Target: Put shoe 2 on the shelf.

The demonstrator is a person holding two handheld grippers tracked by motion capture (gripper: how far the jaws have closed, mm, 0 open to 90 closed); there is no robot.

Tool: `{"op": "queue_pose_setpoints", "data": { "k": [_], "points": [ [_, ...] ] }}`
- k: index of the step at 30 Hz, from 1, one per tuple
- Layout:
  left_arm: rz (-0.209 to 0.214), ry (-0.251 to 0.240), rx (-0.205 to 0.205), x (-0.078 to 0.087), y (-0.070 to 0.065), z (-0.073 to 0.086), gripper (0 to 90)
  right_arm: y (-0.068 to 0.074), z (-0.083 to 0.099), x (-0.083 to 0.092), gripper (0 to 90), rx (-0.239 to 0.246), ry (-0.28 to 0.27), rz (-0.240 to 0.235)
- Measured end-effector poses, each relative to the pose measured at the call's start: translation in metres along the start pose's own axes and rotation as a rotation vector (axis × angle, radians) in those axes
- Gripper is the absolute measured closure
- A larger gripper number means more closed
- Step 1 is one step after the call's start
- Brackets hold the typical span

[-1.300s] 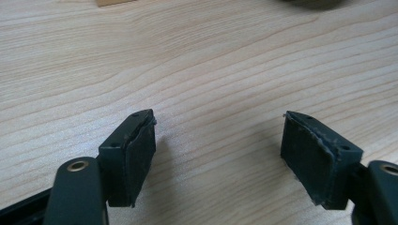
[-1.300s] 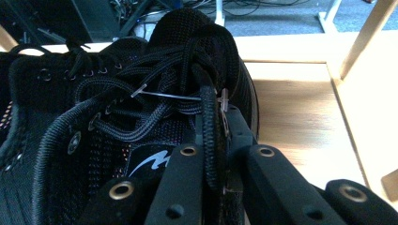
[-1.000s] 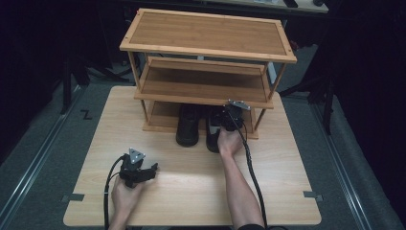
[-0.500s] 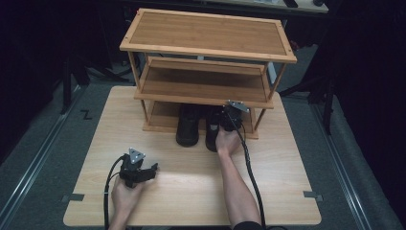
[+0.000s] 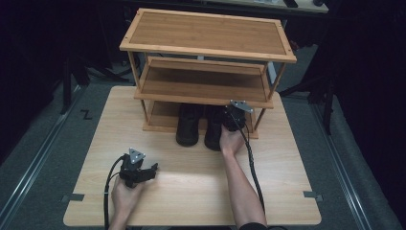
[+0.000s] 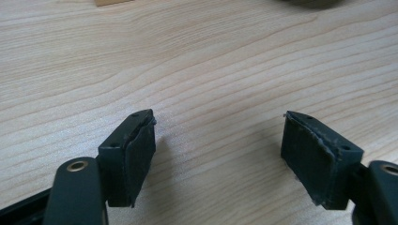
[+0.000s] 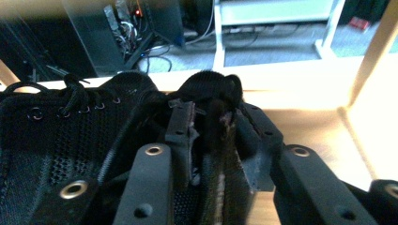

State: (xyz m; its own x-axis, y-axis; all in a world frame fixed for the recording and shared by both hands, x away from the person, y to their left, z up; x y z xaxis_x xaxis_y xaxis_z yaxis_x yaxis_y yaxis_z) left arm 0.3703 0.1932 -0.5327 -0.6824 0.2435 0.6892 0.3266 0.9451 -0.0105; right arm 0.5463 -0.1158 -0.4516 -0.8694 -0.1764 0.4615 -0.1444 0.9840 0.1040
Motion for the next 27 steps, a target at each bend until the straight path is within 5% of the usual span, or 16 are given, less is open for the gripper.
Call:
{"op": "queue_pose_setpoints", "data": {
  "k": [8,17,22,27],
  "points": [
    [0.0,0.0,0.0,0.0,0.0,0.0,26.9,-0.009,-0.002,0.024,59.3,0.116,-0.018,0.003],
    [-0.001,0.001,0.001,0.0,0.0,0.0,26.9,-0.042,0.01,0.059,57.4,0.124,-0.025,-0.012],
    [-0.001,0.001,0.002,0.0,0.0,0.0,27.0,-0.055,0.032,0.06,57.7,0.138,0.082,-0.028],
    [-0.001,0.001,0.003,0.0,0.0,0.0,27.0,-0.049,0.058,0.048,57.8,0.142,0.172,-0.061]
  ]
}}
Point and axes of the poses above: each handheld gripper's, and its own axes: x roughly backward along the jaws, z roughly out of its underside, y roughly to its left, the point moved 3 cm from there along -x, roughly forward along the jaws, and after that the axes turned 2 degrees about y, right-handed, at the moved point
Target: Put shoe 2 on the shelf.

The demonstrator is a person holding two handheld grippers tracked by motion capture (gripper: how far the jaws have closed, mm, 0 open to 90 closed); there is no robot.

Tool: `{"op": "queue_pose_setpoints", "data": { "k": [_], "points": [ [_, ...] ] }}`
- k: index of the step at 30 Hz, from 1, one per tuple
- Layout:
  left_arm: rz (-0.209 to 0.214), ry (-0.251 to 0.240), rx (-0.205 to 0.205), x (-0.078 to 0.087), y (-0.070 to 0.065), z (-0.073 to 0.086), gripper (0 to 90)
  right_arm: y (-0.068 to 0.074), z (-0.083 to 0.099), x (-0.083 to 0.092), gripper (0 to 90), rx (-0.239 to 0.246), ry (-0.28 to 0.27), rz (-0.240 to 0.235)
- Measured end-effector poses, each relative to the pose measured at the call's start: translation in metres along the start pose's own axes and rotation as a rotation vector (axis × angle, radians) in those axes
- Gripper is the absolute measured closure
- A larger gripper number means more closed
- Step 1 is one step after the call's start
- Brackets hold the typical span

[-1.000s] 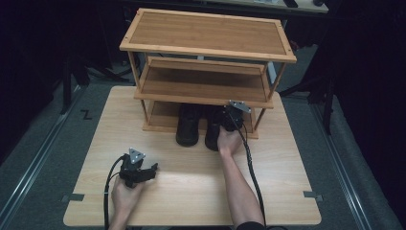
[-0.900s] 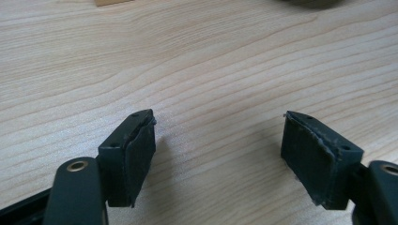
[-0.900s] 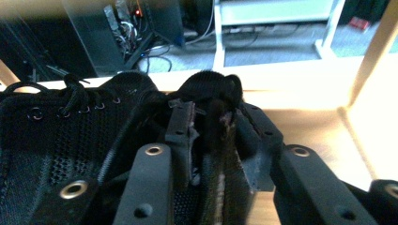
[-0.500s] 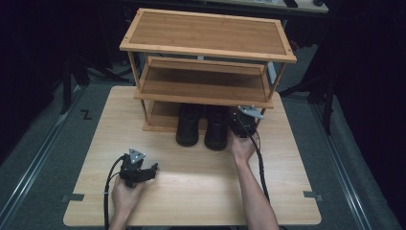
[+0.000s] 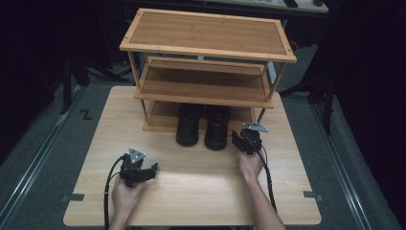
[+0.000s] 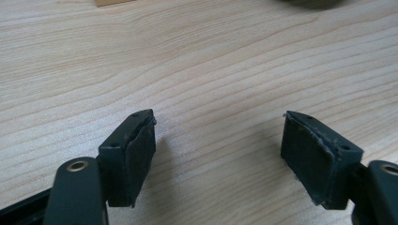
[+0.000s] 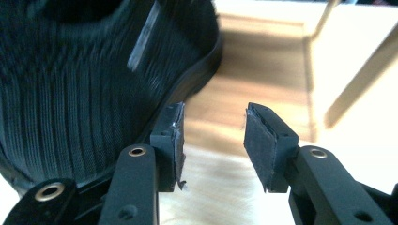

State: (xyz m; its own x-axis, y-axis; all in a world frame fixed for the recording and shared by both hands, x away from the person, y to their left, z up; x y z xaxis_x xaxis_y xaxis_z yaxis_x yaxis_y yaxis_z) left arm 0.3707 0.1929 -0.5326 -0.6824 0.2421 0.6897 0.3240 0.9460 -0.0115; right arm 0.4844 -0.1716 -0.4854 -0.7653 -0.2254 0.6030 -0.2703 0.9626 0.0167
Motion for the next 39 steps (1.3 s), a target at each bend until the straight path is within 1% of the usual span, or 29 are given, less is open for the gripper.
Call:
{"op": "queue_pose_setpoints", "data": {
  "k": [2,3,4,5,7,10,13,15,20,23,25,27,30,32,33,34,36,39],
  "points": [
    [0.0,0.0,0.0,0.0,0.0,0.0,27.0,0.006,0.003,-0.007,57.7,0.0,0.018,-0.024],
    [0.0,0.0,0.0,0.0,0.0,0.0,27.0,0.01,0.004,-0.009,57.6,-0.001,0.018,-0.036],
    [0.0,0.0,0.0,0.0,0.0,0.0,27.0,0.013,0.003,-0.011,59.1,0.0,0.016,-0.037],
    [0.0,0.0,0.0,0.0,0.0,0.0,27.0,0.016,0.002,-0.012,58.8,0.007,0.008,-0.035],
    [0.0,0.0,0.0,0.0,0.0,0.0,27.1,0.022,-0.001,-0.014,58.7,0.002,0.014,-0.058],
    [0.0,0.0,0.001,0.0,0.0,0.0,27.1,0.03,-0.008,-0.015,58.8,0.013,-0.012,-0.059],
    [0.0,0.0,0.001,0.0,0.0,0.0,27.1,0.033,-0.011,-0.015,57.4,0.029,-0.006,-0.046],
    [0.0,0.0,0.0,0.0,0.0,0.0,27.1,0.03,-0.011,-0.013,55.3,0.027,-0.001,-0.053],
    [-0.001,0.0,-0.001,0.0,0.0,0.0,27.1,0.018,-0.003,-0.003,53.5,0.035,0.001,-0.06],
    [0.001,0.0,-0.004,0.0,0.0,0.0,26.7,0.008,0.003,0.007,52.2,0.025,-0.005,-0.074],
    [0.003,0.002,-0.006,0.0,0.0,0.0,25.3,0.002,0.006,0.014,51.6,0.033,-0.018,-0.075],
    [0.003,0.002,-0.006,0.0,-0.001,0.0,24.7,-0.005,0.011,0.024,50.8,0.026,-0.03,-0.083],
    [0.004,0.003,-0.008,0.0,0.0,0.0,24.7,-0.013,0.018,0.035,50.3,0.027,-0.047,-0.092],
    [0.004,0.002,-0.006,0.0,-0.001,0.0,24.7,-0.019,0.024,0.042,49.9,0.033,-0.045,-0.091],
    [0.004,0.002,-0.006,0.0,-0.001,0.0,24.7,-0.019,0.024,0.042,49.9,0.033,-0.045,-0.091],
    [0.004,0.002,-0.007,0.0,-0.001,0.0,24.7,-0.025,0.034,0.049,49.5,0.04,-0.034,-0.093],
    [0.003,0.003,-0.008,0.0,0.0,0.0,24.7,-0.031,0.044,0.054,49.4,0.051,-0.024,-0.09],
    [0.004,0.003,-0.008,0.0,0.0,0.0,24.7,-0.04,0.059,0.059,48.9,0.05,-0.008,-0.075]
  ]
}}
Point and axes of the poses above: each handheld gripper's, and its own axes: x roughly backward along the jaws, z roughly out of its underside, y roughly to its left, the point moved 3 cm from there along -x, roughly forward along the jaws, and after that the axes turned 2 degrees about y, right-handed, at the moved point
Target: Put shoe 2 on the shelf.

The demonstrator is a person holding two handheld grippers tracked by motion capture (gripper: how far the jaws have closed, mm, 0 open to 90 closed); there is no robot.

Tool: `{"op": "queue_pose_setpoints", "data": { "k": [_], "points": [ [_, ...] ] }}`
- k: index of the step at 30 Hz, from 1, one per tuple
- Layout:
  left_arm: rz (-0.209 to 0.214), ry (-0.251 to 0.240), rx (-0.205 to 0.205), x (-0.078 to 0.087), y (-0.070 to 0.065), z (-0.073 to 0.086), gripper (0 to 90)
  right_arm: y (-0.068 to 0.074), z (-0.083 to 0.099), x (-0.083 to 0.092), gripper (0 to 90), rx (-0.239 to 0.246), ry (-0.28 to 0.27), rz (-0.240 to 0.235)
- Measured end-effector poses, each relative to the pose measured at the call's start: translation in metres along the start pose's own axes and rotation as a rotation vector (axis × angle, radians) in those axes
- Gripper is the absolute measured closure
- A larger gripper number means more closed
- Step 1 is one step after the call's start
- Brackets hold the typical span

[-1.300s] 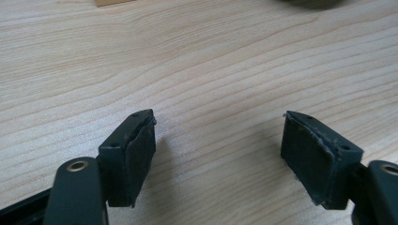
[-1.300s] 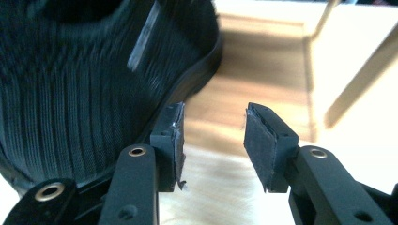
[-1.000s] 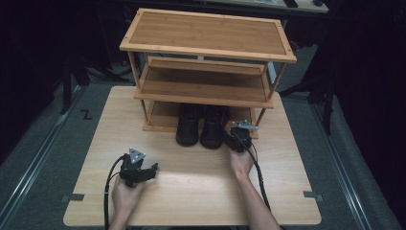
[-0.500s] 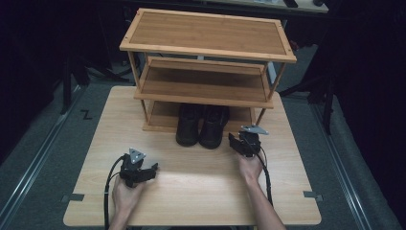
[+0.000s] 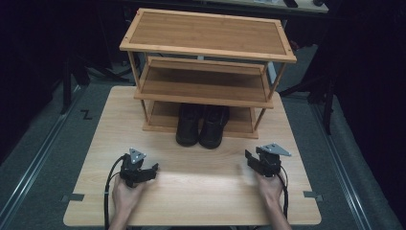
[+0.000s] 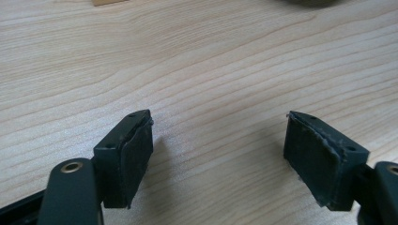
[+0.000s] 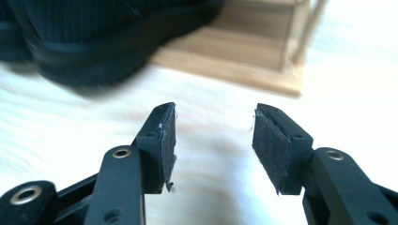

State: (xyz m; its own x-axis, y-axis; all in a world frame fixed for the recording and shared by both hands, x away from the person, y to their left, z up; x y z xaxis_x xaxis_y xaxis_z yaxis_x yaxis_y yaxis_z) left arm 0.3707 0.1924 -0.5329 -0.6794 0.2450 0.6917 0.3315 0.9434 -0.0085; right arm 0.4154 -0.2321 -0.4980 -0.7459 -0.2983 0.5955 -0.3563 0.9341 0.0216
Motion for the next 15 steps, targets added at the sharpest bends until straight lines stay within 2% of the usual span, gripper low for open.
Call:
{"op": "queue_pose_setpoints", "data": {
  "k": [7,15],
  "points": [
    [0.0,0.0,0.0,0.0,0.0,0.0,24.7,-0.015,0.025,0.008,48.5,-0.021,0.029,0.03],
    [0.001,0.0,0.001,0.0,0.0,0.0,24.9,-0.023,0.037,0.006,45.6,-0.017,0.085,0.057]
  ]
}}
Point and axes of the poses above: each handheld gripper's, and its own axes: x roughly backward along the jaws, z roughly out of its underside, y roughly to its left, the point moved 3 cm from there along -x, roughly forward along the jaws, and after that the axes turned 2 degrees about y, right-handed, at the moved point
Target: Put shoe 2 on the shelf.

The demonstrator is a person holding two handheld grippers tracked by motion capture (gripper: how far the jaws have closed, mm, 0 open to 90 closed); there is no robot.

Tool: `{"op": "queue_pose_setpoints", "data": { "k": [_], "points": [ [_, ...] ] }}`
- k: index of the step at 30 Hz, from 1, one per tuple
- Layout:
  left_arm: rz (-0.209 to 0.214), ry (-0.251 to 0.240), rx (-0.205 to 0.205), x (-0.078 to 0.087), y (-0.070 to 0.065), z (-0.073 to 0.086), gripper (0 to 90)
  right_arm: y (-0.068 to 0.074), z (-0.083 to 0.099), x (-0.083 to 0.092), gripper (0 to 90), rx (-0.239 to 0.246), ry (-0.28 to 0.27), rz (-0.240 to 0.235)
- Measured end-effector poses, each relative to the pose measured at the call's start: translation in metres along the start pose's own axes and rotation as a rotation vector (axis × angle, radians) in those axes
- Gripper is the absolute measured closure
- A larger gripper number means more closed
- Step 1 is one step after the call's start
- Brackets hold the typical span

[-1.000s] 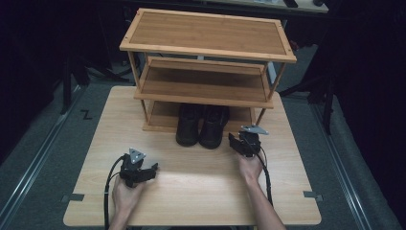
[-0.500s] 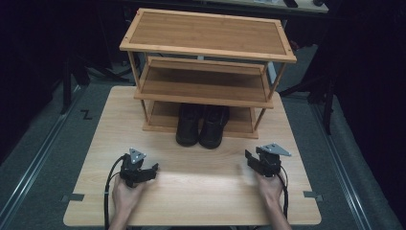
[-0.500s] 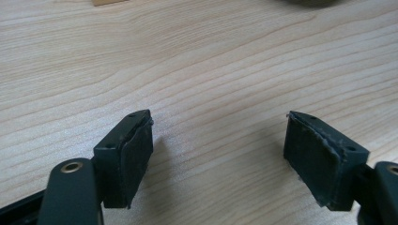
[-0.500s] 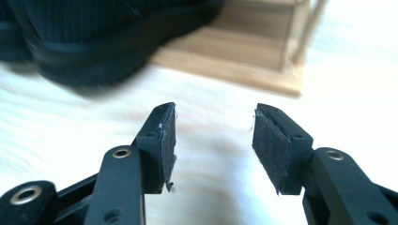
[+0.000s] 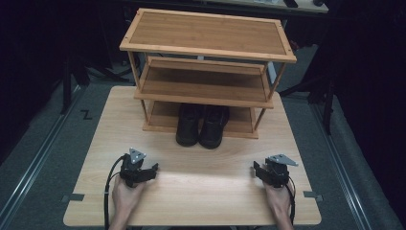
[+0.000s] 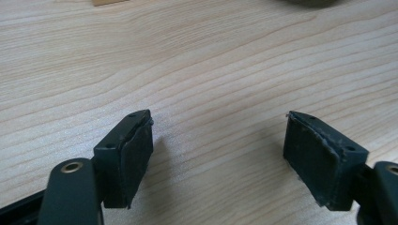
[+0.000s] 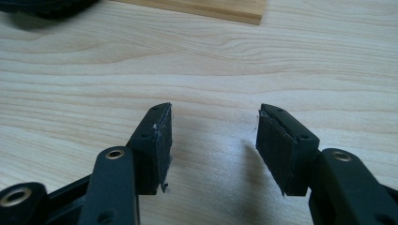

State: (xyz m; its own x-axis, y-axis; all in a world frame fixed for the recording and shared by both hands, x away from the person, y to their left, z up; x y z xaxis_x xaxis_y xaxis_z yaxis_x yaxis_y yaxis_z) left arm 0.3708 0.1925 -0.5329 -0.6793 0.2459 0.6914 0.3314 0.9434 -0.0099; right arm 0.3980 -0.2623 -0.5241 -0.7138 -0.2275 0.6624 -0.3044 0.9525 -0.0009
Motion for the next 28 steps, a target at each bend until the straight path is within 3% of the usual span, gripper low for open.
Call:
{"op": "queue_pose_setpoints", "data": {
  "k": [3,5,9,14,28],
  "points": [
    [0.0,0.0,0.0,0.0,0.0,0.0,24.9,-0.0037,0.0005,-0.0004,44.2,0.012,0.009,0.008],
    [0.0,0.0,0.0,0.0,0.0,0.0,24.9,-0.0044,0.0014,-0.0009,42.0,-0.017,0.033,-0.004],
    [0.0,-0.001,0.001,0.0,0.0,0.0,24.9,-0.0066,0.0024,-0.0004,38.0,-0.026,0.04,-0.017],
    [0.0,-0.001,0.001,0.0,0.0,0.0,25.0,-0.0018,0.0023,-0.0017,34.3,0.023,0.055,0.006],
    [0.0,0.001,0.002,0.0002,0.0002,0.0001,25.5,-0.0024,0.0019,-0.0023,33.4,0.042,0.054,-0.004]
  ]
}}
Point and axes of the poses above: each handheld gripper's, and its own axes: x roughly backward along the jaws, z roughly out of its underside, y roughly to its left, the point moved 3 cm from there along -x, roughly forward along the jaws, and after that the axes turned 2 degrees about y, right-handed, at the moved point
